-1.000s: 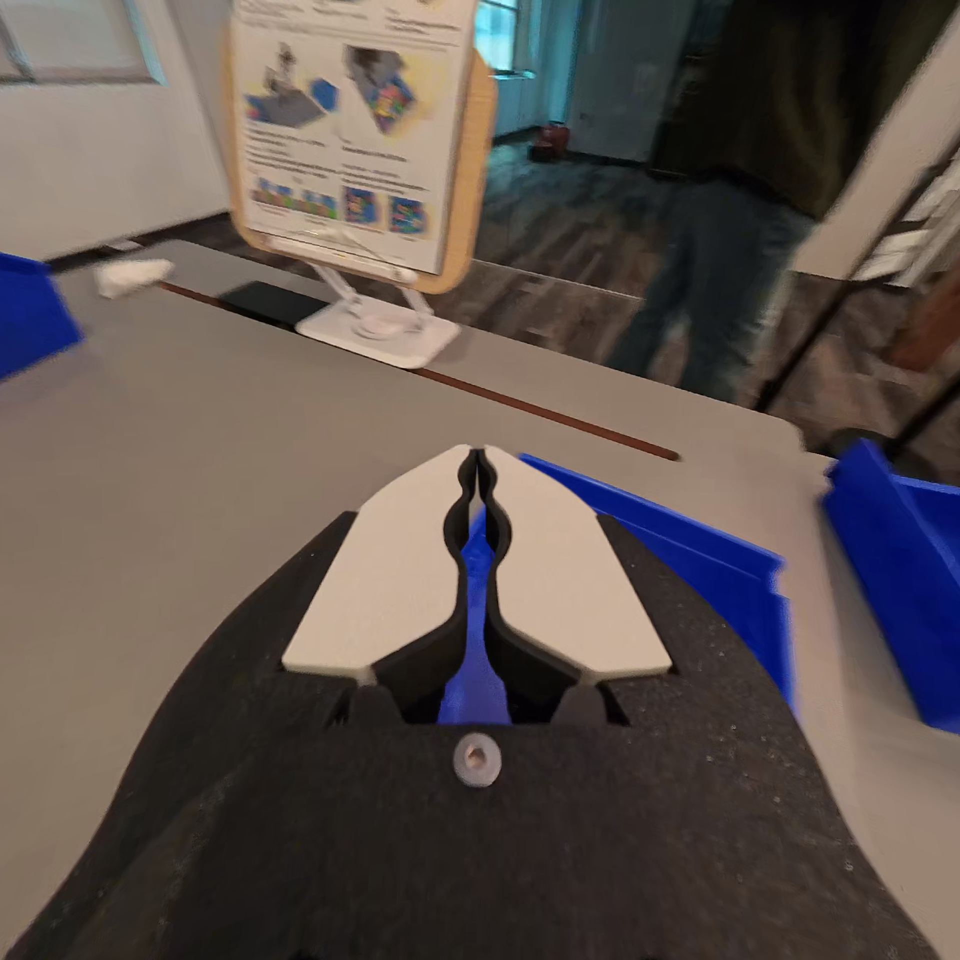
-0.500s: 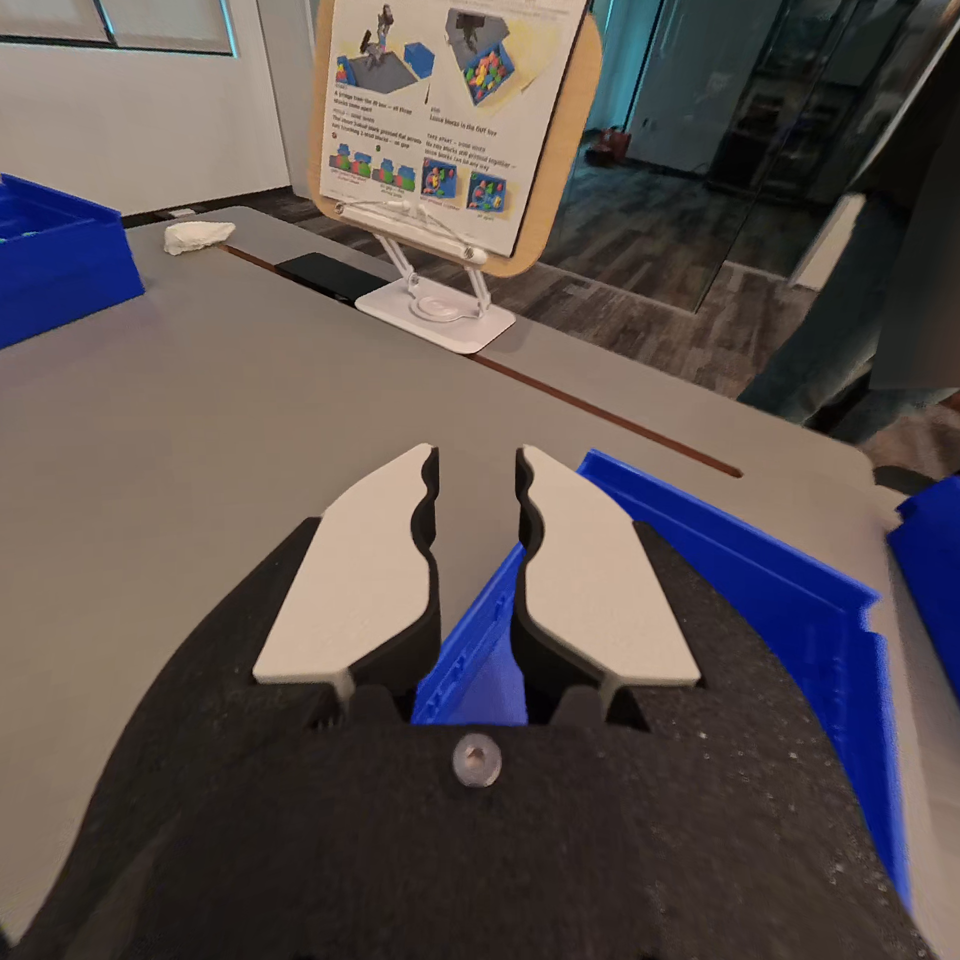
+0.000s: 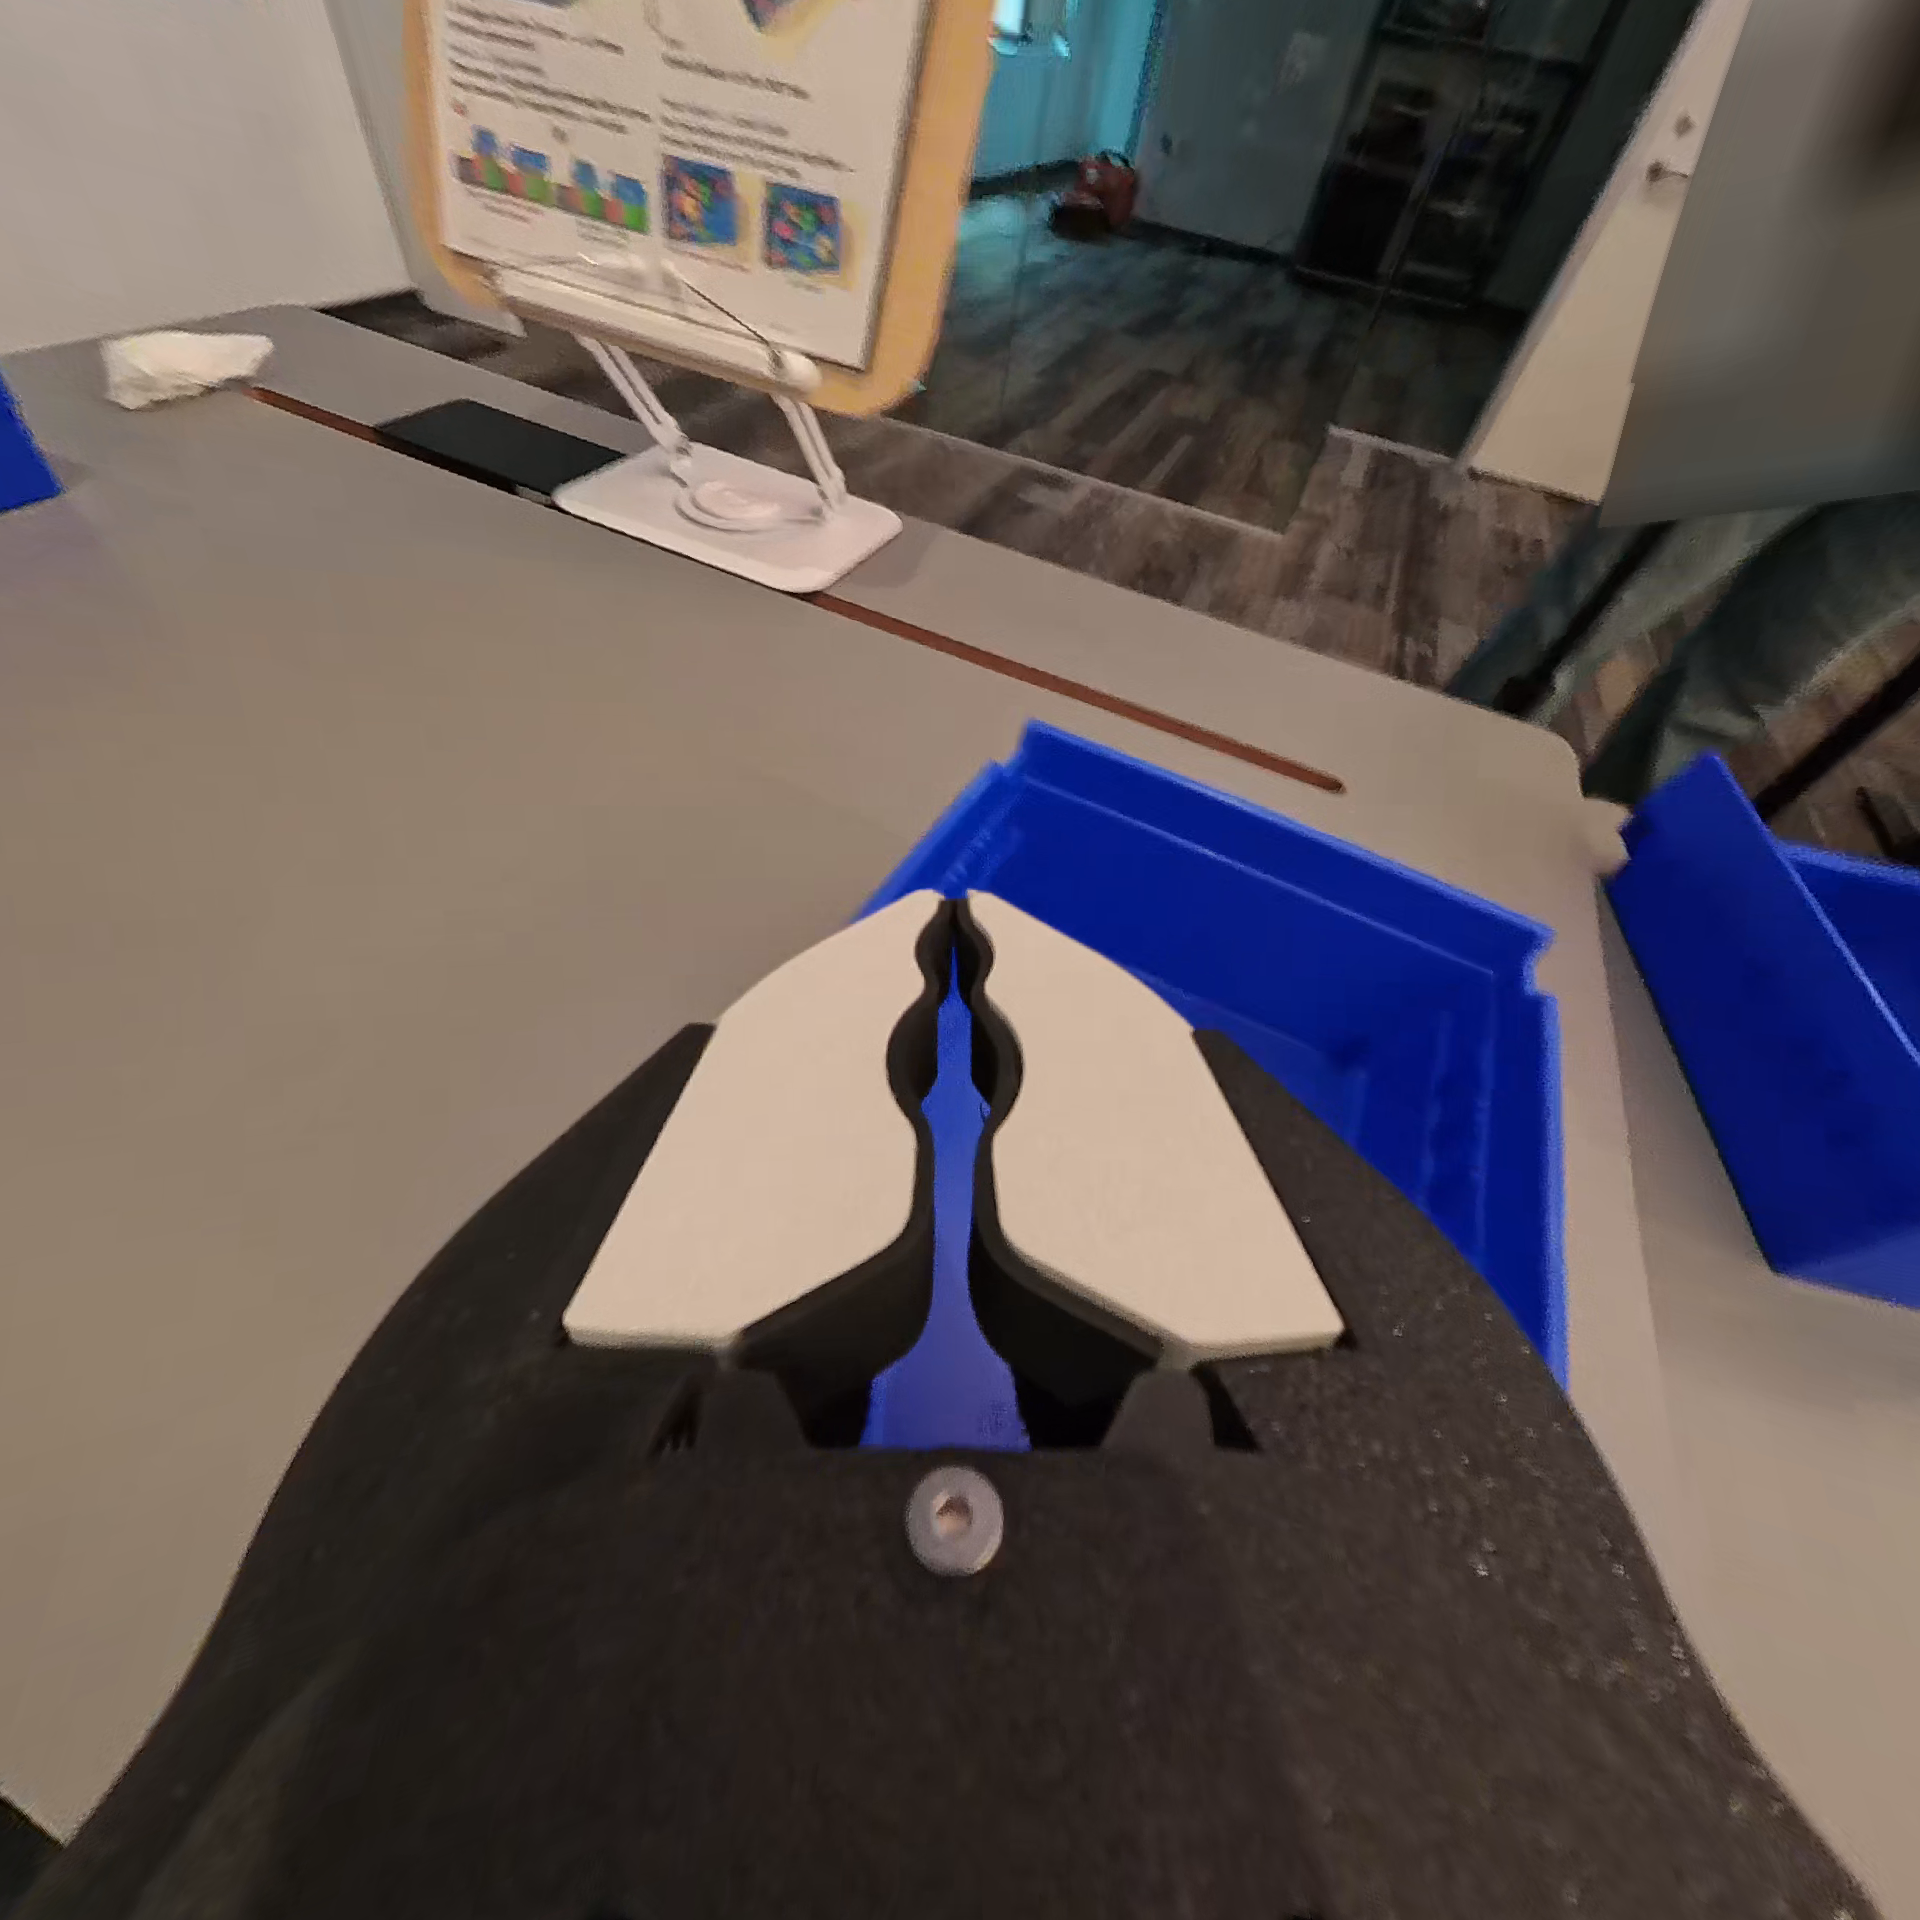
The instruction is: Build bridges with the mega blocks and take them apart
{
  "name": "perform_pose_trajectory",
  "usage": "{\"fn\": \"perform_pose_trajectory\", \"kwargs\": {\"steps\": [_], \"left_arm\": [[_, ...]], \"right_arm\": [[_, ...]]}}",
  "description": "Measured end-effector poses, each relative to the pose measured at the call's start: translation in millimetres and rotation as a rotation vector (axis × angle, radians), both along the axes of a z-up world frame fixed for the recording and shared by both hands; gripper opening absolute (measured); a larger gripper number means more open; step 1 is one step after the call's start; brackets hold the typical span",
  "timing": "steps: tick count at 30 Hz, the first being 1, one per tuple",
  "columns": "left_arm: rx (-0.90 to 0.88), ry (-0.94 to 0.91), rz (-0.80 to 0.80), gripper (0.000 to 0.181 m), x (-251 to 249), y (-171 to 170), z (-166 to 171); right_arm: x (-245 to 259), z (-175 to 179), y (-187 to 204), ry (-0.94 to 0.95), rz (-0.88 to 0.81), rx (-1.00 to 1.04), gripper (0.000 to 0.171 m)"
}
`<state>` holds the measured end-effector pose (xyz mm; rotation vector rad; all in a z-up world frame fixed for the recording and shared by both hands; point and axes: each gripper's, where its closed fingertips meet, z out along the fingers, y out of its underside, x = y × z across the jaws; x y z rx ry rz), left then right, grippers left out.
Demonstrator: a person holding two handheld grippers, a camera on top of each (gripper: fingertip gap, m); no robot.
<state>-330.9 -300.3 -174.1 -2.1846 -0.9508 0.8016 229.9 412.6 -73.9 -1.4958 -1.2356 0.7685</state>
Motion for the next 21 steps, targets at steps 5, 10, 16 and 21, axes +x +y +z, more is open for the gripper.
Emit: {"fn": "perform_pose_trajectory", "kwargs": {"steps": [5,10,16,21], "left_arm": [[0.193,0.168,0.002,0.048,30,9,43],[0.539,0.349,-0.141,0.059,100,52,103],[0.648,0.313,-0.382,0.063,180,129,115],[0.665,0.236,-0.46,0.052,220,184,99]], "right_arm": [[49,-32,32,-0.154,-0.143,-0.114,0.001],[78,-57,52,-0.198,-0.143,-0.131,0.004],[9,-2,-16,0.095,0.153,-0.096,0.0],[-50,-56,-102,-0.285,0.148,-0.106,0.0]]}}
